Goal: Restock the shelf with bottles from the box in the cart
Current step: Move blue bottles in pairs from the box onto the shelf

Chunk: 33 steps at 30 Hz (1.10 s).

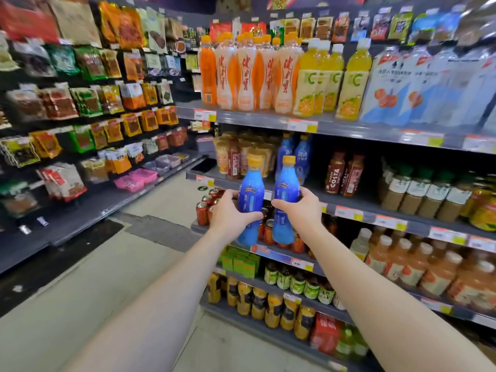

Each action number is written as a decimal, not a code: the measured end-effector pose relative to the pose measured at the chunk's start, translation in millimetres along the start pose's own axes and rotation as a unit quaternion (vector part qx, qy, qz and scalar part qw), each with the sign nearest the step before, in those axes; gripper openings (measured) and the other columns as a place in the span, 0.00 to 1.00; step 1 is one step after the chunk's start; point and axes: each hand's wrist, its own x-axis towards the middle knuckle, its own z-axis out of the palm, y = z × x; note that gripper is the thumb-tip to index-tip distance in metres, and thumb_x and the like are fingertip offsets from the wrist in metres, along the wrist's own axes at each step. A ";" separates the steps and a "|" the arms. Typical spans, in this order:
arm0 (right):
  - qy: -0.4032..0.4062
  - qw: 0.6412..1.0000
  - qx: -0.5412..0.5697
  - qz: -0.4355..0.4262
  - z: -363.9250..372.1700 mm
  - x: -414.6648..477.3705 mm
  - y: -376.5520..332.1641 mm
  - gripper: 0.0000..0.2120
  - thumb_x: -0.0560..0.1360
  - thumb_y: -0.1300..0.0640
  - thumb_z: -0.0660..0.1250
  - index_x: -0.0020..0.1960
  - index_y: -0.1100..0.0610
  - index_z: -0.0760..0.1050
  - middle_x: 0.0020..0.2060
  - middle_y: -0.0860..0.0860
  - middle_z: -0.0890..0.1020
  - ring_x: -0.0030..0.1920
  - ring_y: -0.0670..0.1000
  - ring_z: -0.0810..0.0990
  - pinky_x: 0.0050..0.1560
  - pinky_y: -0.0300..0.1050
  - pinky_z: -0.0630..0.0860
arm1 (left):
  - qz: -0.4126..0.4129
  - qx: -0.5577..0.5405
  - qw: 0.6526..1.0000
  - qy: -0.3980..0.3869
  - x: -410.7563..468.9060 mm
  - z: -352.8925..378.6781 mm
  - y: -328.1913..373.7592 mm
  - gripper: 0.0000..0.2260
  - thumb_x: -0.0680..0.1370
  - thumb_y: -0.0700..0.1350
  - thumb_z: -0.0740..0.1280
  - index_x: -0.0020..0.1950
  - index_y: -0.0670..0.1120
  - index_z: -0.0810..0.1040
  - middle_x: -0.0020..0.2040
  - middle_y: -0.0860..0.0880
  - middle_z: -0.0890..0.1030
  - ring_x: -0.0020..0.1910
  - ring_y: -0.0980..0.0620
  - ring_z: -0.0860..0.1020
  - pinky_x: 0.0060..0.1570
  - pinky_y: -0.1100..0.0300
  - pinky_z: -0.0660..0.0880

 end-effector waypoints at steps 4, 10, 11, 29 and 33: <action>0.017 0.999 -0.019 0.026 31.1 52.6 8.3 0.25 0.63 0.48 0.82 0.57 0.51 0.78 0.47 0.46 0.84 0.44 0.46 0.83 0.42 0.44 0.80 | -0.007 0.014 1.000 -0.020 46.7 5.8 -15.0 0.32 0.64 0.54 0.84 0.63 0.52 0.74 0.51 0.57 0.80 0.46 0.64 0.78 0.37 0.69 0.70; 0.044 0.998 -0.041 0.029 58.6 136.8 17.2 0.24 0.64 0.49 0.81 0.57 0.53 0.78 0.47 0.47 0.83 0.44 0.47 0.80 0.40 0.40 0.71 | -0.007 0.015 0.998 -0.053 128.8 27.3 -35.6 0.32 0.64 0.52 0.85 0.62 0.51 0.74 0.54 0.57 0.82 0.50 0.60 0.81 0.50 0.58 0.80; 0.051 0.997 -0.041 0.030 62.5 149.5 19.0 0.24 0.64 0.50 0.81 0.57 0.54 0.78 0.47 0.47 0.83 0.44 0.47 0.79 0.41 0.40 0.71 | -0.007 0.012 0.998 -0.061 141.7 31.2 -38.9 0.31 0.64 0.52 0.85 0.61 0.52 0.74 0.55 0.57 0.83 0.50 0.60 0.81 0.51 0.57 0.80; 0.169 0.984 -0.063 0.013 110.1 256.6 36.9 0.28 0.61 0.46 0.81 0.56 0.49 0.72 0.51 0.48 0.80 0.52 0.53 0.81 0.56 0.57 0.78 | 0.039 -0.005 0.979 -0.198 274.4 64.2 -64.9 0.33 0.58 0.54 0.86 0.58 0.51 0.75 0.51 0.56 0.84 0.48 0.61 0.83 0.50 0.57 0.82; 0.183 0.981 -0.055 0.019 117.4 264.6 41.1 0.29 0.64 0.49 0.81 0.60 0.50 0.72 0.47 0.44 0.80 0.52 0.51 0.82 0.57 0.55 0.78 | 0.043 -0.019 0.973 -0.225 289.9 60.7 -66.9 0.32 0.61 0.50 0.86 0.59 0.50 0.75 0.51 0.56 0.84 0.47 0.64 0.82 0.42 0.69 0.79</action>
